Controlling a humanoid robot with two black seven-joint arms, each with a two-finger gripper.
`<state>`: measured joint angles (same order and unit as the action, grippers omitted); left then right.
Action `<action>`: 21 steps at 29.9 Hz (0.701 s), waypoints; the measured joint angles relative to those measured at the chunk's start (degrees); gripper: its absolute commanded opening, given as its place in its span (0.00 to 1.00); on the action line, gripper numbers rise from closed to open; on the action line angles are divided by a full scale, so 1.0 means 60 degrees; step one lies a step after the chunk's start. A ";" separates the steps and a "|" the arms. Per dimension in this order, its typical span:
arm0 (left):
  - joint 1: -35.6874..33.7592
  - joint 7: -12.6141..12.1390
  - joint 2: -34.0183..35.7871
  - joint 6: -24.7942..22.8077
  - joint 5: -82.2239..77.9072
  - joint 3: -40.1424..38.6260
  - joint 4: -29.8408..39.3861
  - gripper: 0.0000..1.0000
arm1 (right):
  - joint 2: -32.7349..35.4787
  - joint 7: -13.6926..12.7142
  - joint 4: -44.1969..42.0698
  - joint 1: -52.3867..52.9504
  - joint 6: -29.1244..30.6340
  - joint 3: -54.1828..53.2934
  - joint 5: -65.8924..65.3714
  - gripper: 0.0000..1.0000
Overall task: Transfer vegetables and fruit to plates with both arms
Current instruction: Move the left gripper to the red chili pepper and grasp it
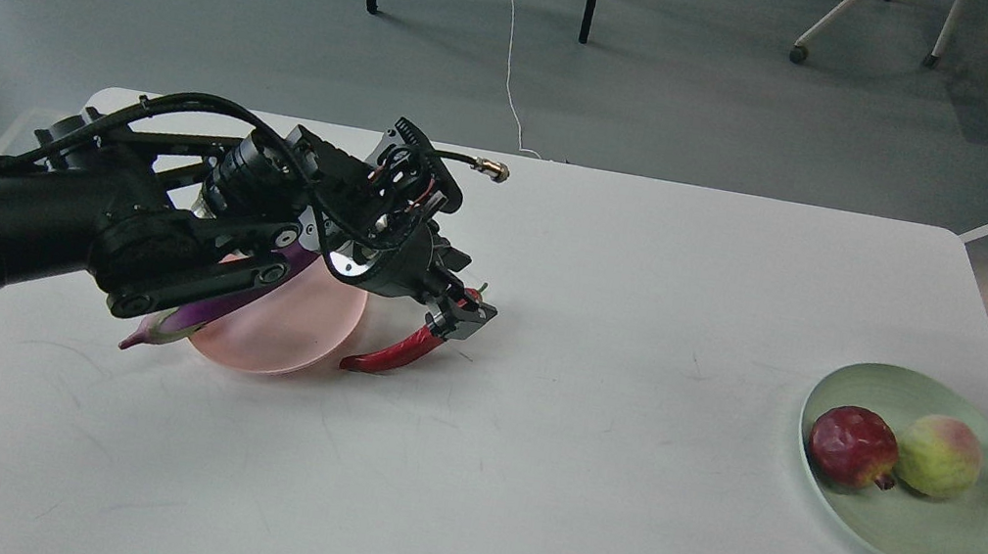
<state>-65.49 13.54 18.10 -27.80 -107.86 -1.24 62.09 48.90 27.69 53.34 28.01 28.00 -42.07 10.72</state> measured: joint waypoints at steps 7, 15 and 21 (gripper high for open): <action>0.0591 -0.0002 -0.0313 0.0091 -0.0281 0.0076 -0.0493 0.70 | 0.0002 0.0000 0.0004 -0.0010 0.0000 0.0004 0.0001 0.98; 0.0680 0.0006 -0.0337 0.0093 -0.0372 0.0101 -0.0841 0.69 | -0.0030 0.0000 0.0010 -0.0006 0.0000 -0.0004 0.0001 0.98; 0.0872 0.0033 -0.0365 0.0215 -0.0369 0.0129 -0.1275 0.45 | -0.0048 0.0000 0.0011 -0.0001 0.0000 -0.0006 0.0003 0.98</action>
<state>-60.25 13.74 15.91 -26.51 -110.07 -0.46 54.44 48.61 27.69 53.40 28.00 28.00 -42.10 10.74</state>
